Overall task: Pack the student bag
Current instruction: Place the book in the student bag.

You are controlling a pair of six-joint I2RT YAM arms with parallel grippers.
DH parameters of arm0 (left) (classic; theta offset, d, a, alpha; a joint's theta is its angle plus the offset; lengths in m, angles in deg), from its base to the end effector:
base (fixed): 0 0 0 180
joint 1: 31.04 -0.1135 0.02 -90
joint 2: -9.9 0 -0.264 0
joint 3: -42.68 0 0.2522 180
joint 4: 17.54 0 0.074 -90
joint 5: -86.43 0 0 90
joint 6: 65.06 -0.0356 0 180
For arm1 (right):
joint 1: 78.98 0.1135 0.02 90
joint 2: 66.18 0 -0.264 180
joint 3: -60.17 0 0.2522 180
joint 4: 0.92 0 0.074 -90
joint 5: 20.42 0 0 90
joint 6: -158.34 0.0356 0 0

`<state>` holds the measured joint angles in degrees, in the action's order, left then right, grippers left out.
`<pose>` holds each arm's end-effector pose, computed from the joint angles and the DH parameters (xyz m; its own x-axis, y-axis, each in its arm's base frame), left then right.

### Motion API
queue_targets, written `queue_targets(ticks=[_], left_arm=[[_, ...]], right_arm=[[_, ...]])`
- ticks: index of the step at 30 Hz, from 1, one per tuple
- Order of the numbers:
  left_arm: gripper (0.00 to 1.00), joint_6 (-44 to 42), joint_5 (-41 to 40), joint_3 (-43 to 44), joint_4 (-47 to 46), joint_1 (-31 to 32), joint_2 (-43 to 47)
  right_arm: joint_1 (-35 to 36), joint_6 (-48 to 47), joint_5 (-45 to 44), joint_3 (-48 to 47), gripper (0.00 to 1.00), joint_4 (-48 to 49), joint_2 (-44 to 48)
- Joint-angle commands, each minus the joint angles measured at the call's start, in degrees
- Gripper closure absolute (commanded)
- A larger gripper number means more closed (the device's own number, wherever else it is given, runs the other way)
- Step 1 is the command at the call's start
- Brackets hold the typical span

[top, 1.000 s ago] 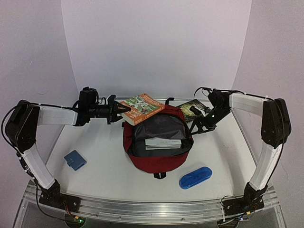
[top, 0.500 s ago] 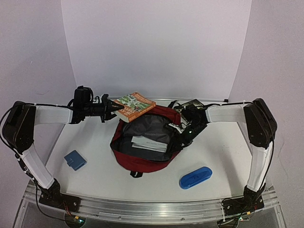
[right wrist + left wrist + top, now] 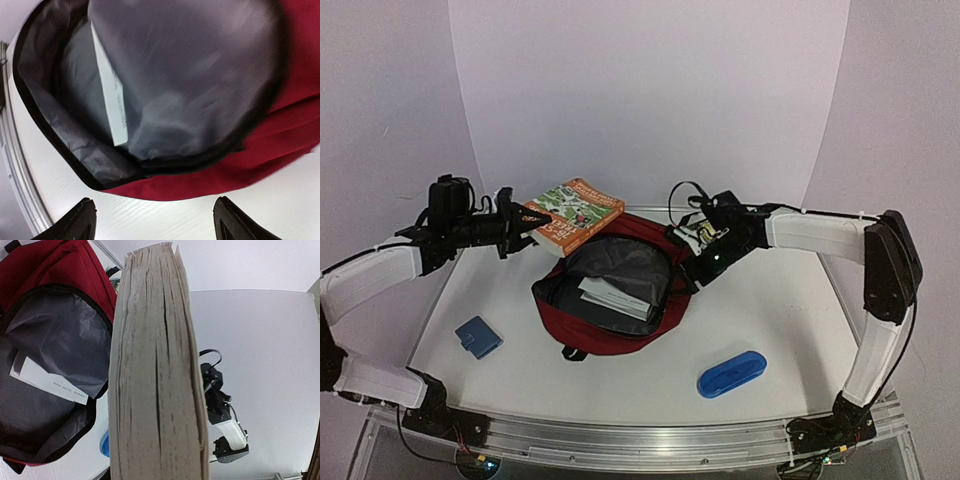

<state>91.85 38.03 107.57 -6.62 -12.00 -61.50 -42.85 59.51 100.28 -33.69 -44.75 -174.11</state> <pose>0.2592 -0.1145 0.3050 -0.8863 -0.4218 -0.1912 0.0700 0.2861 -0.9556 0.3136 0.2514 0.2147 -0.5646 -0.5756 -0.5915 -0.8225 0.4515 0.3458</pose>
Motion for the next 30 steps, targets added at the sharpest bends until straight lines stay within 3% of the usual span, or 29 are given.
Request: queue_targets(ticks=[1,4,12,24,27,30], left_arm=[[1.0,-2.7,-1.3,-2.6,8.3,-0.2,10.8],[1.0,-4.2,-0.7,-3.8,15.5,-0.2,15.1],[1.0,-5.0,-1.0,-6.2,27.6,-0.2,23.1],[1.0,-4.8,-1.3,-8.8,32.7,-0.1,28.0],[1.0,-5.1,0.2,-9.3,32.7,-0.1,27.7],[1.0,-6.5,2.6,-9.9,33.1,-0.1,27.1]], right_arm=[[0.6,-1.5,-7.3,-7.2,0.22,-0.1,3.8],[2.2,-2.3,-8.1,-12.1,0.23,0.0,1.0],[8.8,-3.7,-8.9,-24.5,0.38,0.0,-9.6],[11.8,-6.9,-19.3,-34.0,0.45,0.0,-23.3],[11.9,-7.1,-23.5,-35.0,0.58,0.1,-24.7],[11.8,-6.4,-24.8,-35.9,0.81,0.0,-24.3]])
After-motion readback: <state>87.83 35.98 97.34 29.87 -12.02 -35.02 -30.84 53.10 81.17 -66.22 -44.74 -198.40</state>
